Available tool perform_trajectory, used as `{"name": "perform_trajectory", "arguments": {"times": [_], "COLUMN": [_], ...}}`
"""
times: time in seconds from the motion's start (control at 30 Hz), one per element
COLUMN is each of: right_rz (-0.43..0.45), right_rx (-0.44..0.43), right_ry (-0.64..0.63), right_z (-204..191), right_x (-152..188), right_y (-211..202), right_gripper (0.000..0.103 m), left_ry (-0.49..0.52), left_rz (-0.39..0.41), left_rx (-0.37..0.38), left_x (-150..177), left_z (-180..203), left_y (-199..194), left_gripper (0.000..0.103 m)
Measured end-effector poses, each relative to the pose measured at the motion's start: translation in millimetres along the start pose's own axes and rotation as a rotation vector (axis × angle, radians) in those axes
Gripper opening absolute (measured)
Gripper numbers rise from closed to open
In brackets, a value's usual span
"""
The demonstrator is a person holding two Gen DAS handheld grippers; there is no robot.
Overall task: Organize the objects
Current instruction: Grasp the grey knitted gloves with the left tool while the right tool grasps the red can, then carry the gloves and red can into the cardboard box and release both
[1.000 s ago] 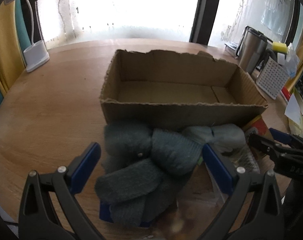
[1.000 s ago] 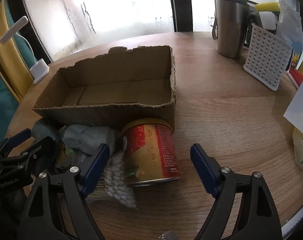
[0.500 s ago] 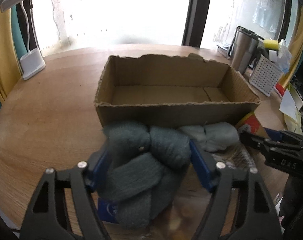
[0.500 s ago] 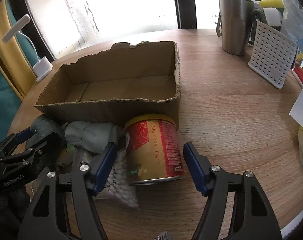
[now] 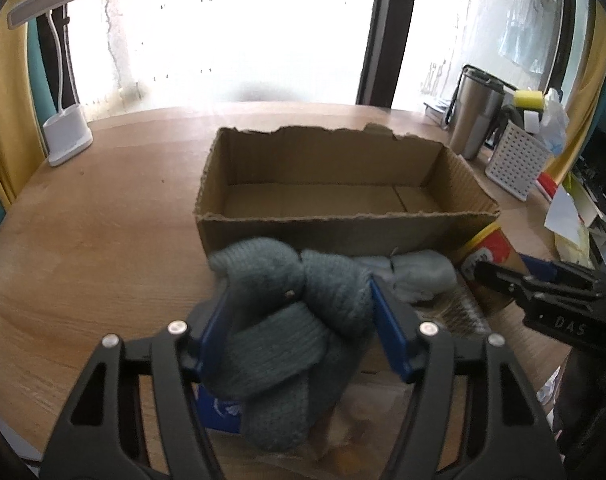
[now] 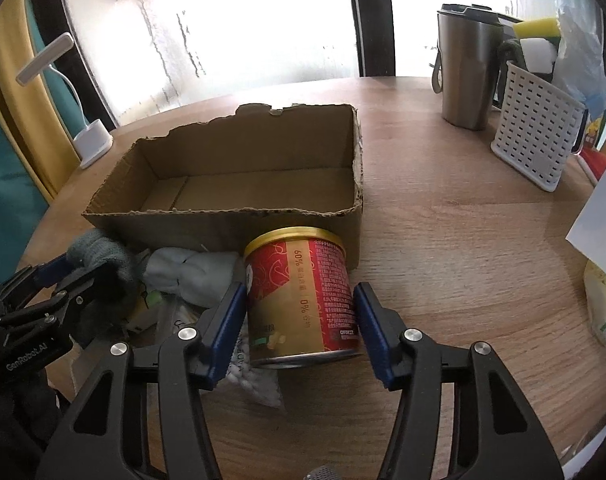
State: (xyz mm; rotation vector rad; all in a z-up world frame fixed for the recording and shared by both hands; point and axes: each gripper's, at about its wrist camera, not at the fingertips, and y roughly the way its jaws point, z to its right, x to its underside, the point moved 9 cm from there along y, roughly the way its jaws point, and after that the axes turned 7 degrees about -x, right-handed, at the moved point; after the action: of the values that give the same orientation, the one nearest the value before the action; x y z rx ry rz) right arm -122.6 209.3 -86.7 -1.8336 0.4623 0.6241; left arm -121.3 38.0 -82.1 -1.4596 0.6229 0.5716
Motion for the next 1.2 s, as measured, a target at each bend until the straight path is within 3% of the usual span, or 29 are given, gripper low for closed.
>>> {"name": "perform_trajectory", "arguments": {"times": [0.63,1.2], "right_rz": [0.076,0.121], "right_rx": [-0.017,-0.042], "right_ry": [-0.026,-0.060], "right_z": [-11.3,-16.4], "right_x": [-23.2,-52.2], "right_y": [-36.3,-48.7], "right_gripper": [0.058,0.058], "left_ry": [-0.002,0.005], "left_rz": [0.111,0.170], "left_rx": [0.007,0.011], "left_x": [-31.9,-62.7], "left_z": [-1.4,7.3], "left_y": [-47.6,-64.4], "left_gripper": [0.066,0.066]}}
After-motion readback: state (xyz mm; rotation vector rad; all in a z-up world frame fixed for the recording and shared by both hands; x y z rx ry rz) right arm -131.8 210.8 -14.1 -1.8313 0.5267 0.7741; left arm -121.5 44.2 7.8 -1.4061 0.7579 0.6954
